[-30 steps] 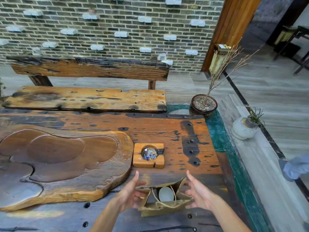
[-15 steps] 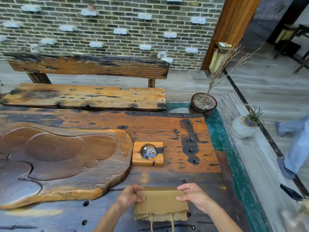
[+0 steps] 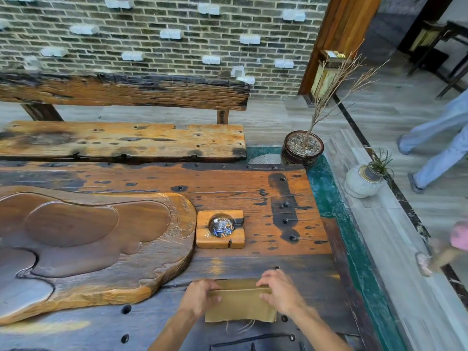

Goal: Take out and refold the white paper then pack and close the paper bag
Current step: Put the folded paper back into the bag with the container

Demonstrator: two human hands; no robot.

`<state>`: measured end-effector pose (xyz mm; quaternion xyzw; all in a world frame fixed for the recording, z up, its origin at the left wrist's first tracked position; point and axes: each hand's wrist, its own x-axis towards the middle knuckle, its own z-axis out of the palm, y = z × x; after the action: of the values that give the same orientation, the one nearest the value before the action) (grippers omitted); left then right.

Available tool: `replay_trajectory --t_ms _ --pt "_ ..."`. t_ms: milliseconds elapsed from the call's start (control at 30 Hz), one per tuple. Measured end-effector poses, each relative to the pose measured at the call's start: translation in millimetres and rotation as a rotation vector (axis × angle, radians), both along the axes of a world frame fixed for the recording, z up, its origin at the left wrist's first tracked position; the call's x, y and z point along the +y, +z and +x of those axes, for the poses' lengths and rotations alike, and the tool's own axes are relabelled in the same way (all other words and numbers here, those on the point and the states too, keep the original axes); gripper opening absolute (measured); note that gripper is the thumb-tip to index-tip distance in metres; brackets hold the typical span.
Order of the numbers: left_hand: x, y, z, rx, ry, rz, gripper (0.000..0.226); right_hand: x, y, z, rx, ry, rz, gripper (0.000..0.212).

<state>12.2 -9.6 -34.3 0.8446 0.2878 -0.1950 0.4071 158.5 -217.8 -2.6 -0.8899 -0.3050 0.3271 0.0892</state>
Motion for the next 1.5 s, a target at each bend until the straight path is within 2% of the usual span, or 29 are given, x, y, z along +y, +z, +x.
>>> replay_trajectory --t_ms 133,267,367,500,600,767,833,900,967,1033,1200,1333,1500 --pt "-3 -7 12 -0.011 -0.228 0.064 0.028 27 -3 -14 -0.037 0.232 -0.035 0.029" --pt "-13 -2 20 -0.102 -0.341 0.216 0.028 42 -12 -25 -0.060 0.284 -0.013 0.035" --pt "-16 -3 17 -0.136 -0.319 0.270 0.031 40 -17 -24 -0.101 0.315 -0.002 0.034" --pt "-19 -3 13 -0.146 -0.291 0.372 0.032 32 -20 -16 -0.147 0.351 -0.036 0.023" --pt "-14 -4 11 -0.133 -0.285 0.341 0.032 22 -21 -8 -0.134 0.338 -0.030 0.028" --pt "-4 -9 3 -0.134 -0.214 0.283 0.025 6 -33 1 -0.084 0.335 0.014 0.052" --pt "-3 -8 2 -0.144 -0.202 0.282 0.026 3 -32 1 -0.129 0.347 0.007 0.042" --pt "-5 -7 2 -0.158 -0.183 0.257 0.027 1 -25 2 -0.206 0.361 -0.002 0.022" --pt "-4 -7 0 -0.150 -0.147 0.203 0.025 0 -24 5 -0.248 0.342 -0.028 0.035" --pt "-2 -12 -4 -0.132 -0.058 0.087 0.022 -4 -25 7 -0.206 0.287 -0.007 0.041" --pt "-2 -18 -14 -0.153 0.125 -0.097 0.021 -18 -26 9 0.107 -0.049 0.115 0.025" --pt "-7 -18 -20 -0.147 0.414 -0.277 0.016 -27 -33 2 0.299 -0.366 0.245 0.022" --pt "-9 -21 -26 -0.141 0.623 -0.335 0.019 -27 -35 -5 0.387 -0.602 0.346 0.019"
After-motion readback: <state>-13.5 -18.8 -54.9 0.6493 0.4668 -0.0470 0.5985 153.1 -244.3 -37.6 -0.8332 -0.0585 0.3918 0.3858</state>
